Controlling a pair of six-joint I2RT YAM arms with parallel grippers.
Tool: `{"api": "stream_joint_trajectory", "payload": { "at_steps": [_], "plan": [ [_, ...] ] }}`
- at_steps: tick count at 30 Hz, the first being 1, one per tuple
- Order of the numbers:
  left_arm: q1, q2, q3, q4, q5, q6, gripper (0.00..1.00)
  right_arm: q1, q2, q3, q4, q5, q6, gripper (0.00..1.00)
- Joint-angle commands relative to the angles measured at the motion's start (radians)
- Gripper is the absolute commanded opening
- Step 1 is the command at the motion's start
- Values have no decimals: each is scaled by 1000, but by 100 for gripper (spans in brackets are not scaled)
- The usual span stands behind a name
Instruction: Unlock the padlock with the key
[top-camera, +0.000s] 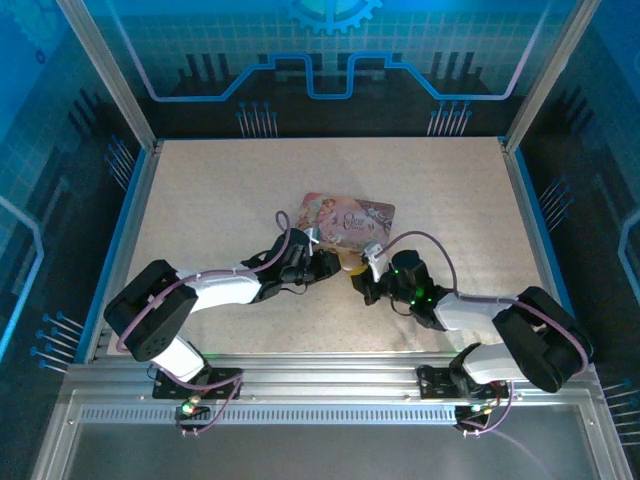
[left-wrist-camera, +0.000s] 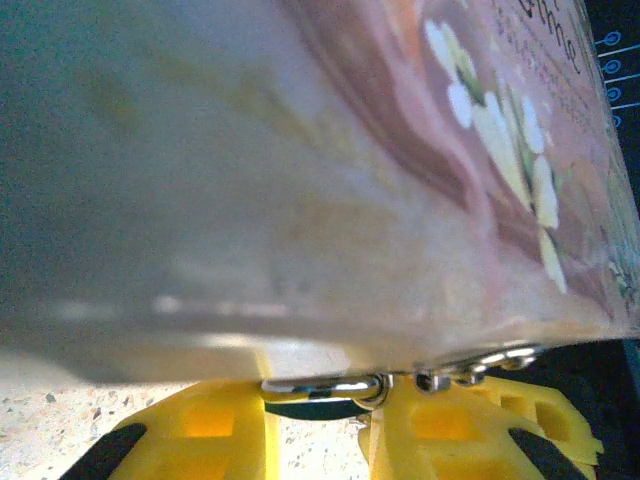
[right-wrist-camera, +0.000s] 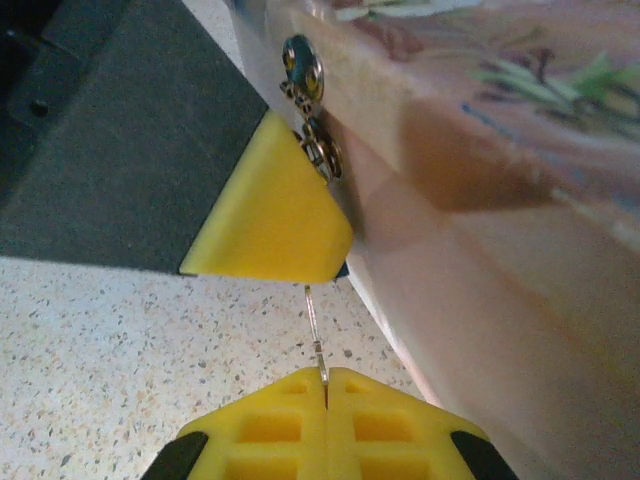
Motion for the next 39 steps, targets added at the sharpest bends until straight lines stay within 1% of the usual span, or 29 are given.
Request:
{"api": "stream_joint_trajectory", "payload": {
  "at_steps": [1, 21, 32, 39],
  "plan": [
    [-9, -36, 38, 55, 55, -21, 18, 12, 16, 27, 31, -13, -18, 4],
    [-8, -40, 37, 59, 50, -24, 18, 14, 61, 37, 3, 7, -37, 4],
    [-10, -42, 35, 55, 49, -22, 18, 10, 57, 29, 53, 15, -21, 4],
    [-10, -44, 35, 54, 48, -23, 18, -7, 59, 32, 99, -3, 3, 4]
  ]
}}
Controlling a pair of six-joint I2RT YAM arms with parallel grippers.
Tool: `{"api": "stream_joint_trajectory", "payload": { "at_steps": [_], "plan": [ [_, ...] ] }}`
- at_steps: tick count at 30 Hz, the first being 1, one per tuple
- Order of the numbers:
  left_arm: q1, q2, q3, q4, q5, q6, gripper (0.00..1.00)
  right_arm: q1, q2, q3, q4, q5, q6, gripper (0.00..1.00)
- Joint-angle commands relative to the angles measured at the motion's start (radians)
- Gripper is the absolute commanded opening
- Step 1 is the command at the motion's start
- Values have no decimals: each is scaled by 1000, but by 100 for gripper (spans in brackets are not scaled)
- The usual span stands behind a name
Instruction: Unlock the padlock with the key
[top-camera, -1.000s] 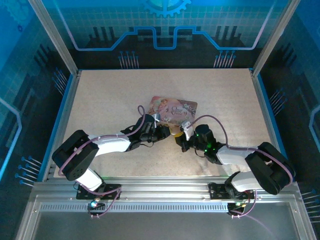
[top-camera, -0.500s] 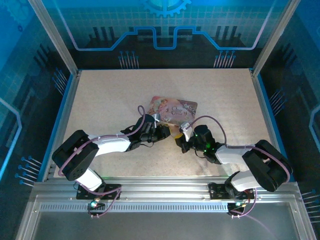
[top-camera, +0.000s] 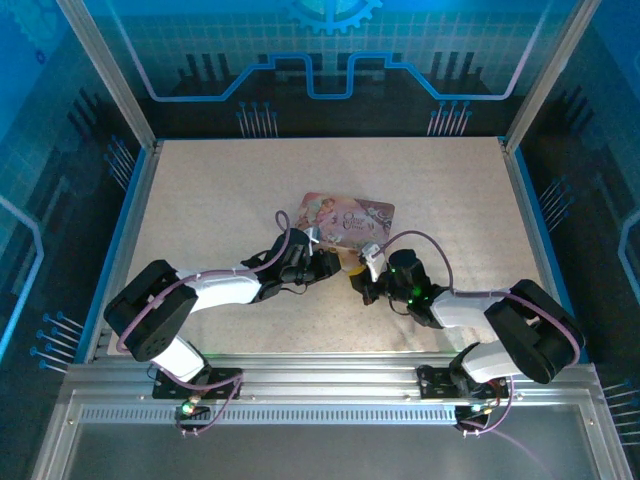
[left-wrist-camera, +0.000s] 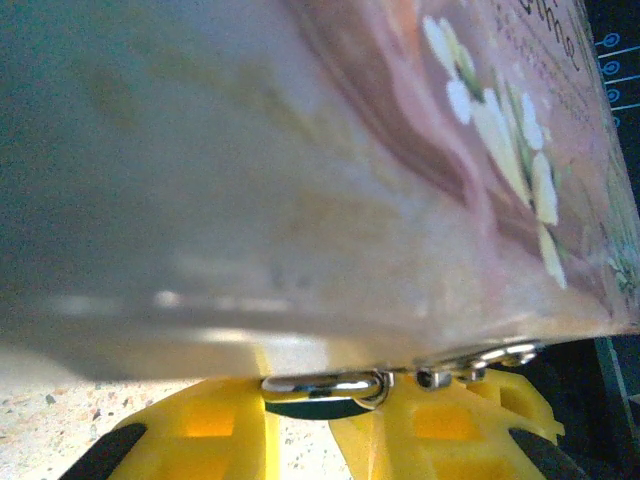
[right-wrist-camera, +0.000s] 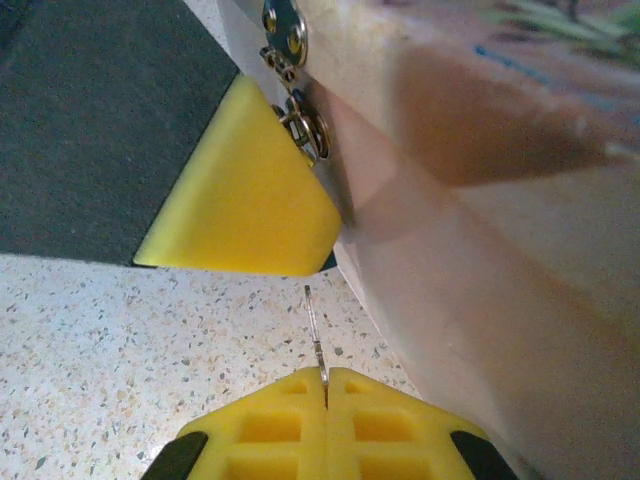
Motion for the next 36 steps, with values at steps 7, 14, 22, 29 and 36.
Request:
{"api": "stream_joint_trajectory", "payload": {
  "at_steps": [7, 14, 22, 29, 36],
  "plan": [
    [-9, -43, 30, 54, 49, -23, 18, -8, 18, 33, 99, -14, 21, 4],
    [-14, -45, 31, 53, 50, -28, 18, -12, 24, 19, 167, -17, 42, 3],
    [-21, -48, 35, 60, 48, -37, 18, -14, 56, 14, 261, -38, 75, 3],
    [-20, -49, 29, 65, 31, -54, 18, -20, 20, -7, 211, -28, 55, 3],
    [-19, -52, 39, 52, 20, -67, 18, -29, -19, -49, 208, -29, 54, 3]
  ]
}}
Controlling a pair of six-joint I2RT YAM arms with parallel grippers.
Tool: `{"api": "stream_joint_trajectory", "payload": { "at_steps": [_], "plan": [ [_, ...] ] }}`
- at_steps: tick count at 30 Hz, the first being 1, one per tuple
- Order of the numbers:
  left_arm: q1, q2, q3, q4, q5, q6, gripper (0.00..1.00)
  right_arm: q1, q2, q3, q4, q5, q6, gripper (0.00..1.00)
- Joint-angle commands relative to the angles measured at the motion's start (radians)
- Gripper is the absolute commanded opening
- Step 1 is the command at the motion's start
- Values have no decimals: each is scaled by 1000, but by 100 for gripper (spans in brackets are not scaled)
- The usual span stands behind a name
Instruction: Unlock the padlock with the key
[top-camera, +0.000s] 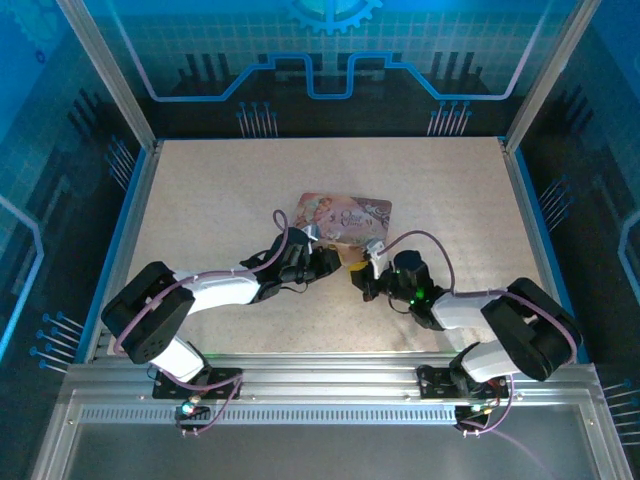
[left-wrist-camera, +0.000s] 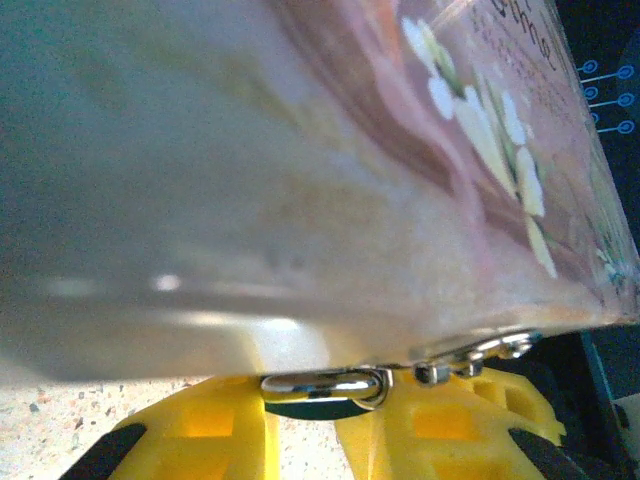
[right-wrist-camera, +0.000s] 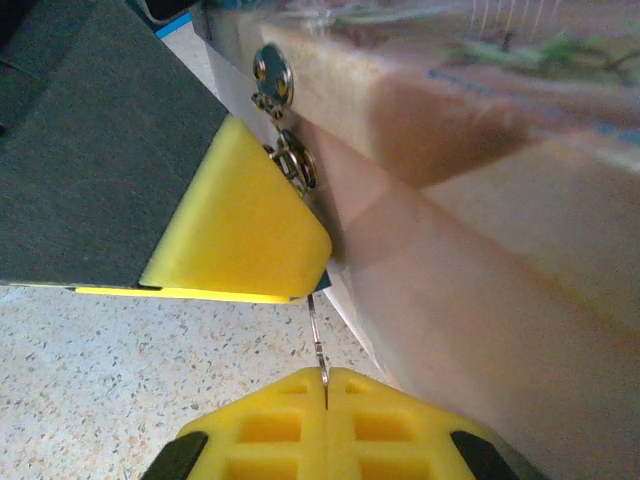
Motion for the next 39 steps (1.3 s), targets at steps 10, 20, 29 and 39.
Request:
{"api": "stream_joint_trajectory", "payload": {
  "at_steps": [10, 20, 29, 39],
  "plan": [
    [-14, -38, 43, 44, 52, -45, 18, -13, -32, -12, 57, -53, -9, 3],
    [-15, -35, 49, 55, 53, -61, 18, -13, -35, -16, 21, -54, -24, 2],
    [-14, -33, 51, 50, 52, -58, 18, -14, -39, -15, 22, -63, -24, 2],
    [-13, -21, 66, 48, 82, -57, 17, -28, -13, -9, 75, -77, -3, 2]
  ]
}}
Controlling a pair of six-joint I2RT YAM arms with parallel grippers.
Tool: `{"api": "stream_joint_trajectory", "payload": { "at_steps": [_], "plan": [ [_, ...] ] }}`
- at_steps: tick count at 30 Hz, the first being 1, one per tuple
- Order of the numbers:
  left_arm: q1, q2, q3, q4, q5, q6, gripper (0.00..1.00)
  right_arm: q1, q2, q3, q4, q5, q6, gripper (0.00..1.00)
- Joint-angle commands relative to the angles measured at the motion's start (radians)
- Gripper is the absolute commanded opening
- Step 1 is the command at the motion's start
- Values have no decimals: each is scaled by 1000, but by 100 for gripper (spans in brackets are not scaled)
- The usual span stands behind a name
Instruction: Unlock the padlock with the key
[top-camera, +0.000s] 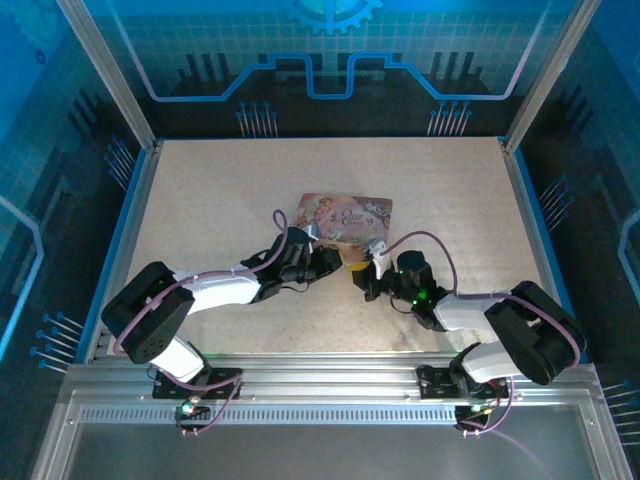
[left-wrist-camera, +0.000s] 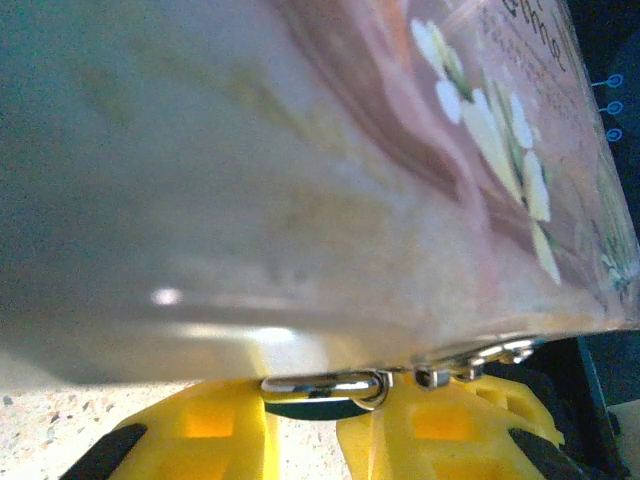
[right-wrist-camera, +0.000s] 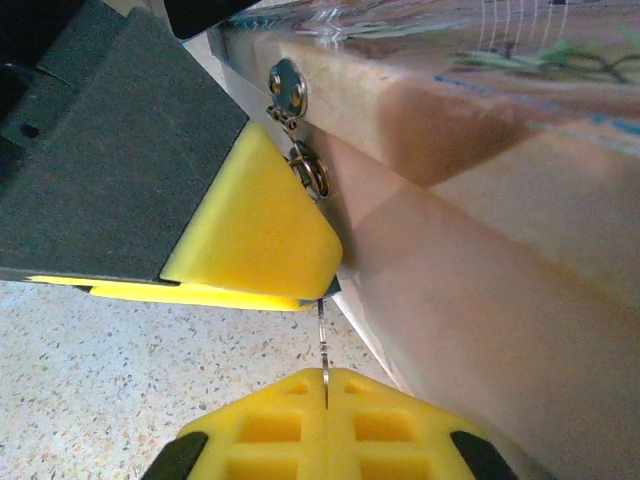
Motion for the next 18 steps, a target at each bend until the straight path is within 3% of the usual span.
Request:
{"api": "stream_joint_trajectory", "payload": {
  "at_steps": [1, 18],
  "plan": [
    [-10, -21, 55, 50, 78, -19, 17, -12, 14, 5, 79, -46, 8, 2],
    [-11, -28, 70, 9, 124, 3, 17, -67, 109, 50, 201, -114, 42, 2]
  ]
}}
